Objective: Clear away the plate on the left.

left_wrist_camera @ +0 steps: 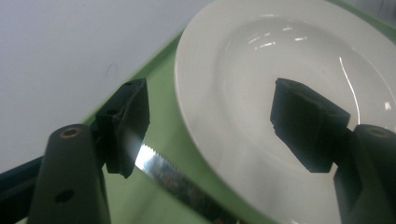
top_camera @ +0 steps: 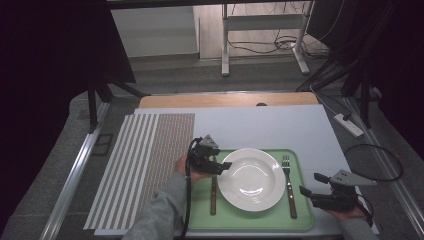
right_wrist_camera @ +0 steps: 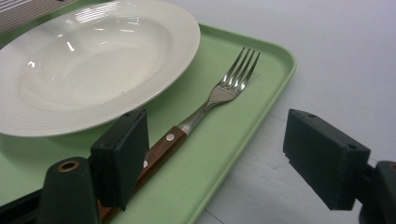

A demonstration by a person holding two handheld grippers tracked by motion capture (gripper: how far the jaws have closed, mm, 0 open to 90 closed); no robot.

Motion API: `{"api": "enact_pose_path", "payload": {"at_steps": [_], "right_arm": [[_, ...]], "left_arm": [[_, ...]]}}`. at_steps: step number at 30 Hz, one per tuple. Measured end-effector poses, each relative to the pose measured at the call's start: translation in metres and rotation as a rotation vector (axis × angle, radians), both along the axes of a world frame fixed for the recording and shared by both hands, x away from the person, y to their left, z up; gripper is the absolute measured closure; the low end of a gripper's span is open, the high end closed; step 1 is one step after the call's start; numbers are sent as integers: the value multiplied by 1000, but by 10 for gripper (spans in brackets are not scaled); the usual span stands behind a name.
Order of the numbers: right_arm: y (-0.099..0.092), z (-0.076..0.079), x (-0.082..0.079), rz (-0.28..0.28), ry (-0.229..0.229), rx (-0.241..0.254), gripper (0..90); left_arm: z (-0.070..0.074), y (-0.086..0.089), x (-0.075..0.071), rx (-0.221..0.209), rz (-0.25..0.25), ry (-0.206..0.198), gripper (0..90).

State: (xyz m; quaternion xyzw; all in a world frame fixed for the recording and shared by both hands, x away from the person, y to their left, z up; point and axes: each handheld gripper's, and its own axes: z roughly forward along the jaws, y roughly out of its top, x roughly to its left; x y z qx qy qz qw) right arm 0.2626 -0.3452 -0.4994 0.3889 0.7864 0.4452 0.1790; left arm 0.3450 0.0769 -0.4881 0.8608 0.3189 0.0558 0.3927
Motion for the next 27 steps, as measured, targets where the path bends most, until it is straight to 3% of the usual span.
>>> {"api": "enact_pose_path", "payload": {"at_steps": [8, 19, 27], "right_arm": [[1, 0, 0, 2, 2, -2, 232], [2, -1, 1, 14, 12, -5, 232], [1, -2, 2, 29, 21, 5, 231]], "left_arm": [[0, 26, -27, 4, 23, -43, 287], [1, 58, -56, -19, 59, -57, 271], [-6, 85, -83, -14, 105, -79, 268]]}}
